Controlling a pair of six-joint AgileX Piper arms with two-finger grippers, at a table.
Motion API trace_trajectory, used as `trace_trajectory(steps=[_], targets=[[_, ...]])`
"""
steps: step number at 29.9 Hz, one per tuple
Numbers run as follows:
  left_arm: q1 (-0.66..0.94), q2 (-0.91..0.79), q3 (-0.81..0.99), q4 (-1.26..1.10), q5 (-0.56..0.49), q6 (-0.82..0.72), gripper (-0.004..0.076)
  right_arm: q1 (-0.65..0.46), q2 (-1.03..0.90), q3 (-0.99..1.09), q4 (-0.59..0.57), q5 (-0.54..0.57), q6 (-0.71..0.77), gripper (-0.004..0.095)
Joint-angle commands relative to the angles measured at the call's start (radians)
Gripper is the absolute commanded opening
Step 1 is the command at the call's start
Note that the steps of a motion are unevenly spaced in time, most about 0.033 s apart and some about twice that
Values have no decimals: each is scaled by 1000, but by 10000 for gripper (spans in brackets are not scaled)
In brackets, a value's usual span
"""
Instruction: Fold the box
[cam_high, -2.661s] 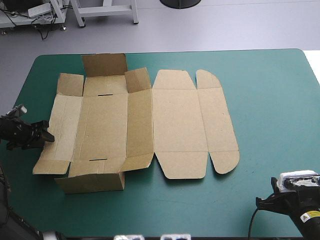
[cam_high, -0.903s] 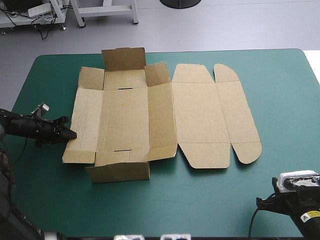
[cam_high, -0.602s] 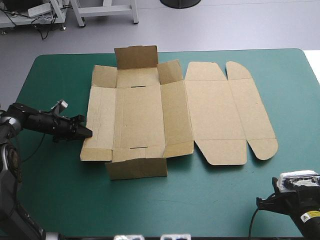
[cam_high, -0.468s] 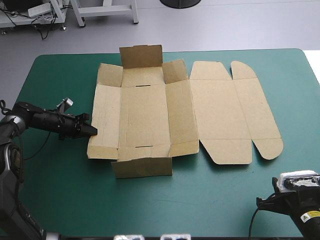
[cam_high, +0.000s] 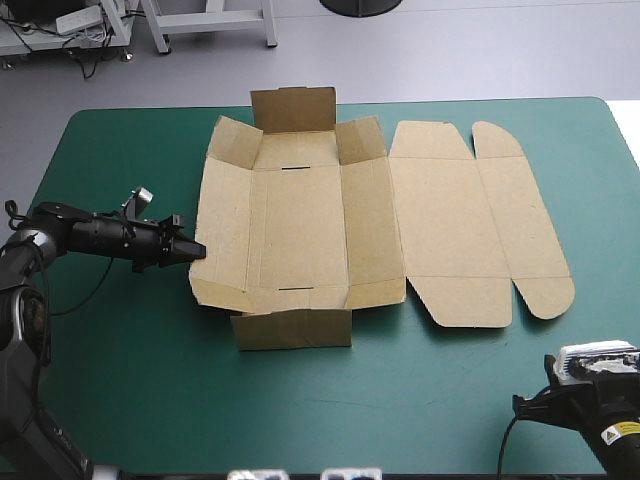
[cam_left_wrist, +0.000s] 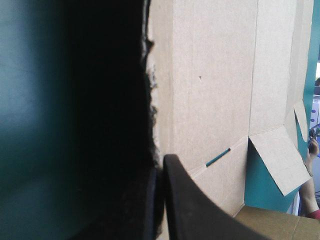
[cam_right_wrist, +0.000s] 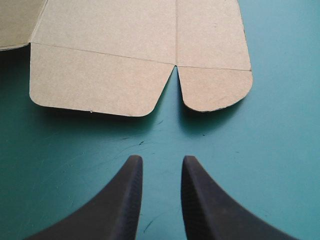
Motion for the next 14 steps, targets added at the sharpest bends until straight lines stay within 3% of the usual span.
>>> trace_trajectory(steps=[1, 8, 14], targets=[[-5, -69, -38, -46, 92, 6, -8, 4, 12, -24, 1, -64, -8, 252], [-17, -173, -165, 77, 92, -69, -8, 4, 12, -24, 1, -64, -9, 252], [-130, -255, -264, 319, 92, -149, -10, 4, 12, -24, 1, -66, -9, 252]])
